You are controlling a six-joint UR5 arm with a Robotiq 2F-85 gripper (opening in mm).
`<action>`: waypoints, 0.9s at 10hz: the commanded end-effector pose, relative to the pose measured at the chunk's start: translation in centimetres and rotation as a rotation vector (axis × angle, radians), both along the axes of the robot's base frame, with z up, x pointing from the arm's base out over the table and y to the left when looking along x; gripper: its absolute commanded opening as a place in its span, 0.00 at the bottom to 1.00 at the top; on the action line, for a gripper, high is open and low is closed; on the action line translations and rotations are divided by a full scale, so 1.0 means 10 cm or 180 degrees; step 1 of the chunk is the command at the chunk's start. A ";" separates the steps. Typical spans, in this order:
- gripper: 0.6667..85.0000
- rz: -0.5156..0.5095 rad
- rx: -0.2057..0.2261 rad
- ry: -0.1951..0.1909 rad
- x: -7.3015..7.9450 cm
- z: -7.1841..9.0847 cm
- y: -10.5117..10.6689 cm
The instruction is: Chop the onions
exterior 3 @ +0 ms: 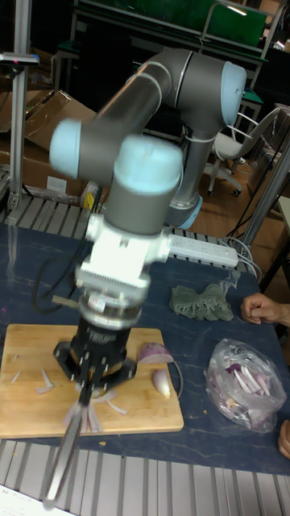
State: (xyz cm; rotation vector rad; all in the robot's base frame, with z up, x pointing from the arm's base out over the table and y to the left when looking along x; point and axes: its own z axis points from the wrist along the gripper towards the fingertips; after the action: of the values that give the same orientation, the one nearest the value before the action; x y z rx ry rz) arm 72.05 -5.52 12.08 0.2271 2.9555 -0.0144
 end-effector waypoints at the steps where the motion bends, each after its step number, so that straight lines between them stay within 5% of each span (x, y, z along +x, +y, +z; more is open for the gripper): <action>1: 0.00 0.0194 -0.0002 0.0114 -0.24 0.41 -0.03; 3: 0.00 0.0434 -0.0198 0.0190 -0.29 0.45 -0.20; 9: 0.00 0.0576 -0.0284 0.0129 -0.02 0.43 -0.49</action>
State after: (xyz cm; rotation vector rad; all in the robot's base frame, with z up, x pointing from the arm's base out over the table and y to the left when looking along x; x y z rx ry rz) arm 70.98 -9.31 16.03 -0.0253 3.0042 -0.1232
